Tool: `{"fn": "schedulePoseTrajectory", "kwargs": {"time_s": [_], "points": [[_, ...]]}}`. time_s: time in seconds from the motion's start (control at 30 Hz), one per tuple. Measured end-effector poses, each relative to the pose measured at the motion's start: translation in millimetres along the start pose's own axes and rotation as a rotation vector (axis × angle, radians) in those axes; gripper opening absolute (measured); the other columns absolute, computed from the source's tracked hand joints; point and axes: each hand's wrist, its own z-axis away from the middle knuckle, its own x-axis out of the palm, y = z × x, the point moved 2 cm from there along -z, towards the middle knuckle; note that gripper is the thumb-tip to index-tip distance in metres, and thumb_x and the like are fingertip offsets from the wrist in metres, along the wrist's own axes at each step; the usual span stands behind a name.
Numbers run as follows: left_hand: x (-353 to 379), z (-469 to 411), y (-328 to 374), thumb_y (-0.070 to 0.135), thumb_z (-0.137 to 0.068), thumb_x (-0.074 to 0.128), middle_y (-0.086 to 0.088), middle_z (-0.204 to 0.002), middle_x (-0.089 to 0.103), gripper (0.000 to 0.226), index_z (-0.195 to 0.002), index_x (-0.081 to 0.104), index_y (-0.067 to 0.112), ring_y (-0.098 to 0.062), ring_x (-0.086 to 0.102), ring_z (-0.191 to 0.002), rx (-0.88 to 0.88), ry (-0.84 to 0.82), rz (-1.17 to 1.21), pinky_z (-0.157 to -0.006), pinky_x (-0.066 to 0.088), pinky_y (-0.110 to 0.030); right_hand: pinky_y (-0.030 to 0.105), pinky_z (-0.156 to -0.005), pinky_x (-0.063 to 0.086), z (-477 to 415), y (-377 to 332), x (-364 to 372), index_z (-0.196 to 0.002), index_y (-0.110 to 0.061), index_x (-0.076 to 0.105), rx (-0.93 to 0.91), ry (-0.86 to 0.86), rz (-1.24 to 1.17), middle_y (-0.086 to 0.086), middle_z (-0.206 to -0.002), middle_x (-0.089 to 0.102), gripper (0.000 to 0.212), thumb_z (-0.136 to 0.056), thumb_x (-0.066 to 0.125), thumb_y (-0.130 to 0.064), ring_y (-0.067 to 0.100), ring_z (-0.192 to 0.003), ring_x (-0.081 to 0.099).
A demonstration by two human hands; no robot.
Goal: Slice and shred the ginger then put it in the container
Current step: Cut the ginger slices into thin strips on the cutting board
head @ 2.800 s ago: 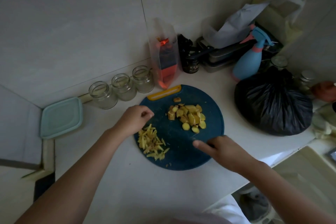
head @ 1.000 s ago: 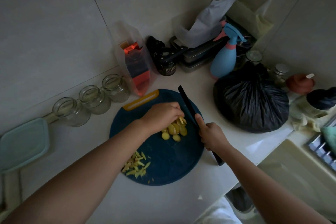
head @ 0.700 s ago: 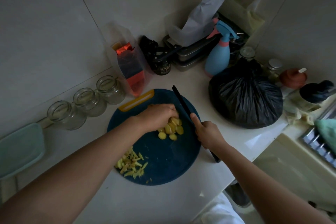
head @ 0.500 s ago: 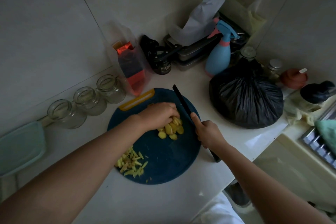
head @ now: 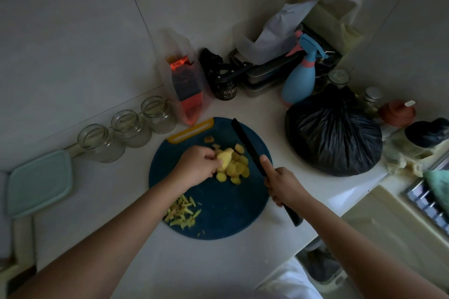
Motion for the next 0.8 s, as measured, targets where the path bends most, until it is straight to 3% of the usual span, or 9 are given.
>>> {"fn": "schedulePoseTrajectory", "kwargs": {"time_s": [0.13,0.3,0.4,0.5,0.6,0.7,0.8], "points": [[3,23,-36,0.013,-0.090,0.064,-0.007,-0.077,0.066,0.026,-0.112,0.063,-0.001,-0.009,0.058,-0.061,-0.236,-0.051,0.124,-0.052,0.048,-0.014,0.024,-0.043,0.034,28,3,9,-0.060,-0.016,0.038,0.053,-0.192,-0.036,0.001,-0.049,0.038,0.064,-0.088,0.035,-0.073,0.015,-0.040,0.035],[-2,31,-60,0.012,-0.090,0.063,-0.005,-0.077,0.065,0.020,-0.106,0.065,0.001,-0.010,0.060,-0.066,-0.236,-0.030,0.057,-0.063,0.052,-0.021,0.023,-0.043,0.033,45,19,29,-0.059,-0.018,0.037,0.117,-0.341,0.098,-0.002,-0.048,0.038,0.064,-0.087,0.032,-0.076,0.015,-0.040,0.033],[2,33,-63,0.014,-0.088,0.065,-0.004,-0.086,0.067,0.023,-0.110,0.065,0.007,-0.015,0.063,-0.073,-0.176,-0.065,-0.048,-0.075,0.054,-0.030,0.023,-0.041,0.031,47,28,36,-0.060,-0.017,0.037,0.141,-0.315,0.147,-0.002,-0.047,0.038,0.065,-0.087,0.033,-0.076,0.015,-0.037,0.032],[11,30,-60,0.019,-0.087,0.067,-0.004,-0.103,0.068,0.028,-0.114,0.065,0.012,-0.016,0.063,-0.084,-0.124,-0.094,-0.166,-0.078,0.052,-0.028,0.021,-0.040,0.032,46,30,36,-0.064,-0.014,0.041,0.130,-0.231,0.164,0.000,-0.049,0.040,0.065,-0.087,0.034,-0.075,0.015,-0.037,0.034],[15,25,-55,0.024,-0.091,0.061,-0.004,-0.113,0.065,0.030,-0.118,0.062,0.012,-0.018,0.061,-0.097,-0.084,-0.016,-0.277,-0.077,0.046,-0.023,0.020,-0.040,0.031,44,27,34,-0.066,-0.012,0.043,0.107,-0.193,0.175,0.003,-0.053,0.042,0.066,-0.087,0.035,-0.074,0.015,-0.038,0.034],[16,24,-52,0.023,-0.092,0.058,-0.006,-0.122,0.058,0.034,-0.124,0.056,0.012,-0.020,0.057,-0.108,-0.042,0.072,-0.369,-0.087,0.045,-0.026,0.020,-0.039,0.033,44,26,37,-0.067,-0.011,0.045,0.099,-0.172,0.194,0.004,-0.055,0.044,0.067,-0.087,0.034,-0.074,0.015,-0.039,0.037],[21,29,-50,0.030,-0.088,0.065,-0.006,-0.126,0.048,0.043,-0.127,0.051,0.016,-0.022,0.058,-0.101,0.016,0.091,-0.394,-0.086,0.046,-0.030,0.020,-0.039,0.034,44,26,40,-0.068,-0.010,0.047,0.088,-0.159,0.194,0.005,-0.056,0.045,0.067,-0.089,0.033,-0.072,0.016,-0.040,0.038]]}}
